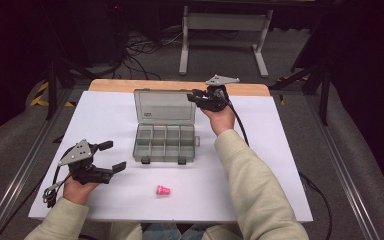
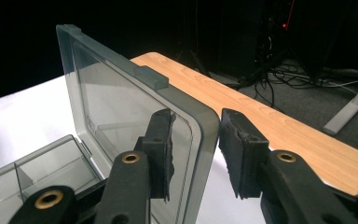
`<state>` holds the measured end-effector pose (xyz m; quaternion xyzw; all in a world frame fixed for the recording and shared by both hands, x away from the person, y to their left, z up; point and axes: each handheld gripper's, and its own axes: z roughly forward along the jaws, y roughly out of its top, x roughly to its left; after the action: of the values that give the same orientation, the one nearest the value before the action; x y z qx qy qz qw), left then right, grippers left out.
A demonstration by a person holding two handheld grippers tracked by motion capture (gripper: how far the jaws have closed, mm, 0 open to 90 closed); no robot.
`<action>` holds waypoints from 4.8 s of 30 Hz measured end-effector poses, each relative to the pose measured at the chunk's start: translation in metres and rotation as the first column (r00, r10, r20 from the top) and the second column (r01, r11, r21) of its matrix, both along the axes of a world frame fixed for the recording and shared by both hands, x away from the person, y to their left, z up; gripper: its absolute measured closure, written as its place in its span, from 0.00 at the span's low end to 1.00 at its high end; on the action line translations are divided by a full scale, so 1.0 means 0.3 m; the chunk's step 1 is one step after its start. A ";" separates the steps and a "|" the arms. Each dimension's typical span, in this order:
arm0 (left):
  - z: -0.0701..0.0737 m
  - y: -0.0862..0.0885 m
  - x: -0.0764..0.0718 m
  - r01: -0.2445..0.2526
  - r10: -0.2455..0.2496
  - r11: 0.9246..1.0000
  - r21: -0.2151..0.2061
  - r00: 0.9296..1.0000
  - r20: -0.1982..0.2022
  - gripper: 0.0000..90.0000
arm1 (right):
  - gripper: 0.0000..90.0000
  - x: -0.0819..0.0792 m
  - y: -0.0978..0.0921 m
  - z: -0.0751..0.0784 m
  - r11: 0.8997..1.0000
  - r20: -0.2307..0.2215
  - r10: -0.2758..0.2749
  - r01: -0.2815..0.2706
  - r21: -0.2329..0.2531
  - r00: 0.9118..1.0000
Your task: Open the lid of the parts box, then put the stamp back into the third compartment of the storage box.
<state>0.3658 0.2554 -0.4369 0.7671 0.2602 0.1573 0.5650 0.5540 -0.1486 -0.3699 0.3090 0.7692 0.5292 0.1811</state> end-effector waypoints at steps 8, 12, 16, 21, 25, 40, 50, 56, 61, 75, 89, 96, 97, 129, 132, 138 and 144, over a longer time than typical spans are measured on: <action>0.000 0.005 0.002 0.000 0.000 1.000 -0.010 1.000 -0.007 0.10 | 0.72 0.028 0.003 -0.027 1.000 -0.030 -0.004 0.004 0.008 1.000; 0.000 0.004 0.002 0.001 -0.001 1.000 -0.019 1.000 -0.016 0.10 | 0.71 0.038 0.008 -0.041 1.000 -0.045 -0.009 0.009 0.008 0.999; 0.002 0.007 0.002 0.001 -0.001 1.000 -0.017 1.000 -0.008 0.10 | 0.70 0.048 0.015 -0.060 1.000 -0.051 -0.008 0.007 -0.009 0.999; 0.001 0.006 0.002 0.003 -0.003 1.000 -0.021 1.000 -0.013 0.10 | 0.68 0.059 0.020 -0.080 1.000 -0.067 -0.011 0.010 -0.012 0.998; 0.001 0.007 0.002 0.004 -0.005 1.000 -0.019 1.000 -0.015 0.11 | 0.62 0.068 0.027 -0.099 1.000 -0.081 -0.014 0.013 -0.014 0.997; -0.004 0.004 0.003 0.011 -0.012 1.000 -0.023 1.000 -0.023 0.11 | 0.35 0.085 0.050 -0.188 0.999 -0.187 -0.033 0.025 -0.045 0.982; -0.012 -0.003 0.004 0.019 -0.019 1.000 -0.011 0.999 -0.026 0.11 | 0.29 0.092 0.059 -0.230 0.999 -0.242 -0.025 0.017 -0.037 0.970; -0.014 -0.006 0.003 0.020 -0.020 1.000 -0.014 0.999 -0.033 0.11 | 0.26 0.095 0.060 -0.241 0.999 -0.254 -0.023 0.015 -0.035 0.967; -0.014 -0.006 0.003 0.019 -0.019 1.000 -0.015 0.999 -0.033 0.11 | 0.23 0.098 0.058 -0.251 0.999 -0.272 -0.026 0.018 -0.034 0.962; -0.015 -0.005 0.004 0.020 -0.020 1.000 -0.015 0.999 -0.031 0.11 | 0.19 0.103 0.056 -0.262 0.999 -0.288 -0.033 0.026 -0.028 0.957; -0.016 -0.005 0.005 0.020 -0.020 1.000 -0.012 0.999 -0.031 0.11 | 0.17 0.105 0.049 -0.269 0.999 -0.312 -0.050 0.041 -0.037 0.949; -0.016 -0.004 0.005 0.018 -0.019 1.000 -0.015 0.999 -0.035 0.11 | 0.15 0.080 0.029 -0.237 0.996 -0.275 -0.076 0.060 -0.065 0.958; -0.016 -0.004 0.005 0.018 -0.019 1.000 -0.016 0.999 -0.034 0.11 | 0.15 0.071 0.026 -0.230 0.996 -0.266 -0.073 0.057 -0.068 0.961; 0.008 0.060 -0.011 -0.073 0.073 0.995 -0.074 0.997 -0.003 0.07 | 0.14 -0.352 0.028 0.038 0.966 -0.017 0.251 -0.252 -0.063 0.968; 0.012 0.063 -0.014 -0.078 0.078 0.995 -0.067 0.997 0.002 0.07 | 0.14 -0.389 0.043 0.041 0.959 0.013 0.274 -0.272 -0.078 0.962; 0.016 0.065 -0.020 -0.063 0.065 0.994 -0.089 0.997 0.028 0.04 | 0.13 -0.441 0.068 0.044 0.944 0.026 0.322 -0.320 -0.080 0.946; 0.023 0.072 -0.025 -0.069 0.074 0.992 -0.105 0.996 0.042 0.03 | 0.11 -0.477 0.092 0.042 0.932 -0.010 0.350 -0.349 -0.097 0.937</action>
<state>0.3583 0.2769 -0.4299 0.7232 0.2823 0.1813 0.6037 0.4109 -0.1209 -0.3573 0.1562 0.8361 0.5159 0.1020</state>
